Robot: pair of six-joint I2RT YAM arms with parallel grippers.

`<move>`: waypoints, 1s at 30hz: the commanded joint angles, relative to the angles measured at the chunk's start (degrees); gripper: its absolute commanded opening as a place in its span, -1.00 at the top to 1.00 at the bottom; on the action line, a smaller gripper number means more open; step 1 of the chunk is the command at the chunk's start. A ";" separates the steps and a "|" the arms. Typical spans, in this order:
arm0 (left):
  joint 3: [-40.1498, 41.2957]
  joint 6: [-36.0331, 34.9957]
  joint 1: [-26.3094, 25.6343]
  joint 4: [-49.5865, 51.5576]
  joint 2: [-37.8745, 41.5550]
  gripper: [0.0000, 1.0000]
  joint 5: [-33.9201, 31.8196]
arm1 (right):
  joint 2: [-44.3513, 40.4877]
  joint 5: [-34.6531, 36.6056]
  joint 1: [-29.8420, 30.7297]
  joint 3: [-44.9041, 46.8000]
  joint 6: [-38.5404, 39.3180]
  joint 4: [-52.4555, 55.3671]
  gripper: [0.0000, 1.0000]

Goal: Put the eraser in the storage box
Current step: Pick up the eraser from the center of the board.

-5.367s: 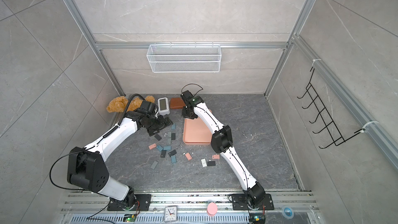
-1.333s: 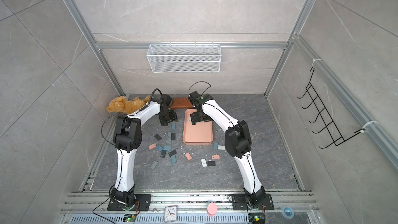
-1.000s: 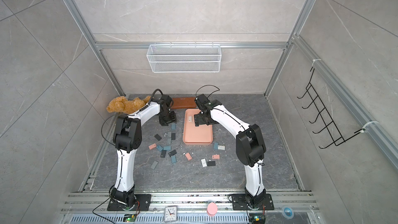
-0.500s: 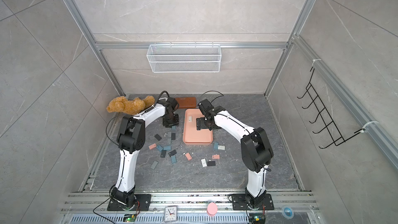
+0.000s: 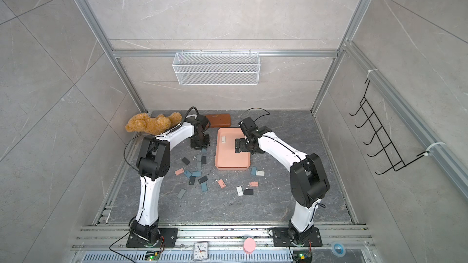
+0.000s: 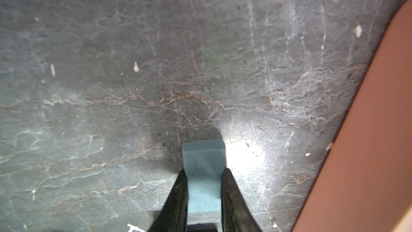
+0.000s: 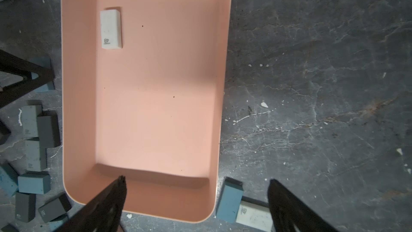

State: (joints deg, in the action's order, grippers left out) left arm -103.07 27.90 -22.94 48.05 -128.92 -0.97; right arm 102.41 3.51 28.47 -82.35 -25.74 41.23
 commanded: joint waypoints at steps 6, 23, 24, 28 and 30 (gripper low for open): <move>-8.76 2.23 -2.98 1.83 5.15 0.58 1.37 | -4.16 -2.23 -2.36 2.75 -0.55 -2.03 -0.99; -25.51 7.51 -9.05 -0.36 -6.82 0.57 2.72 | -6.02 -5.48 -6.78 9.37 -0.72 -5.85 -0.99; -26.17 7.93 -9.20 -0.44 -7.54 0.57 2.65 | -5.99 -5.68 -6.95 9.61 -0.72 -6.00 -0.99; -27.55 8.57 -9.32 -1.40 -9.97 0.57 2.78 | -5.56 -6.50 -7.38 10.09 -0.74 -6.66 -0.99; -27.99 8.77 -9.32 -2.53 -10.89 0.57 3.32 | -5.27 -6.97 -7.48 10.10 -0.89 -6.95 -0.99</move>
State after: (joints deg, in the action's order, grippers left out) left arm -128.55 35.22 -32.23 47.09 -139.31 1.10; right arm 98.13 -2.28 21.23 -72.71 -25.96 35.46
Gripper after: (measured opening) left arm 0.217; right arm 0.991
